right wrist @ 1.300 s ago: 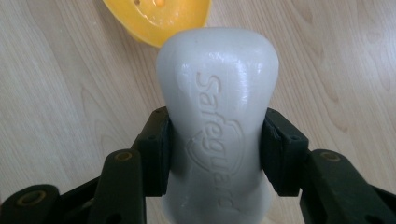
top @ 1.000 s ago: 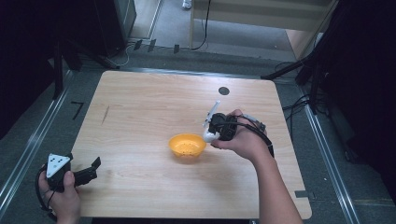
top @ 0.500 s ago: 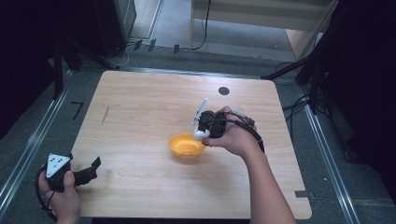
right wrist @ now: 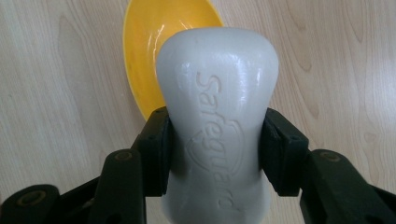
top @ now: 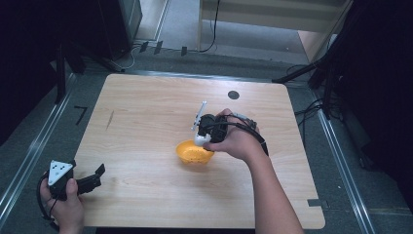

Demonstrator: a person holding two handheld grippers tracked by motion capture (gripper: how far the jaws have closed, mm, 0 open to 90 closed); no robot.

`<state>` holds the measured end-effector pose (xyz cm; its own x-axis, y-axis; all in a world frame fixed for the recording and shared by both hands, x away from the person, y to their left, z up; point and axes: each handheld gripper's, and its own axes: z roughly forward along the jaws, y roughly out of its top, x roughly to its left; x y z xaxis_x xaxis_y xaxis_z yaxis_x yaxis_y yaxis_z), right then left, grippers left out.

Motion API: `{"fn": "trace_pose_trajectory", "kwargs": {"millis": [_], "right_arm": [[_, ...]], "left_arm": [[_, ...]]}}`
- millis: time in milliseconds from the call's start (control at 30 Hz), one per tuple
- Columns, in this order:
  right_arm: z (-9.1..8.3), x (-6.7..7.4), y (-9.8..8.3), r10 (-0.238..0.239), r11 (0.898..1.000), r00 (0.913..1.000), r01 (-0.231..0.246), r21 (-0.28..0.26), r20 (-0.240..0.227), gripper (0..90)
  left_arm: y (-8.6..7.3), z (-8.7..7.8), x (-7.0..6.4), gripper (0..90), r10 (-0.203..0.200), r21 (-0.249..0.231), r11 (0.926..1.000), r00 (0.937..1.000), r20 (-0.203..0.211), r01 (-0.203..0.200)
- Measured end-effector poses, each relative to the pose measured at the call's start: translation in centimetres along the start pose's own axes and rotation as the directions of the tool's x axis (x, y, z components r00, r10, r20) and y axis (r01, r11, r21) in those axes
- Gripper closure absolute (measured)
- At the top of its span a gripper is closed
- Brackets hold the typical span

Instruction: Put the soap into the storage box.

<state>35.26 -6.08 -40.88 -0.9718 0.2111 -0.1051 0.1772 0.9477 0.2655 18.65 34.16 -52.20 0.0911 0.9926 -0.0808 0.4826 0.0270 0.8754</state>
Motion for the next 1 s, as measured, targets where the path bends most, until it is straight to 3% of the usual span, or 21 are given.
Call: {"fn": "trace_pose_trajectory", "kwargs": {"millis": [467, 667, 1000], "right_arm": [[1.6, 0.4, 1.6, -0.051, 0.999, 0.9984, 0.051, 0.008, -0.026, 50.9], [2.5, 0.6, 2.2, -0.098, 0.995, 0.9946, 0.098, 0.006, -0.035, 50.9], [4.1, 0.7, 3.0, -0.123, 0.992, 0.9909, 0.125, 0.034, -0.055, 50.9]], "left_arm": [[0.0, 0.0, 0.0, 0.0, -0.001, -0.001, 1.0, 1.0, 0.002, 0.001], [0.0, 0.0, 0.0, 0.0, 0.0, -0.001, 1.0, 1.0, 0.001, 0.0], [0.0, 0.0, 0.0, 0.0, -0.002, 0.0, 1.0, 1.0, 0.002, 0.002]]}}
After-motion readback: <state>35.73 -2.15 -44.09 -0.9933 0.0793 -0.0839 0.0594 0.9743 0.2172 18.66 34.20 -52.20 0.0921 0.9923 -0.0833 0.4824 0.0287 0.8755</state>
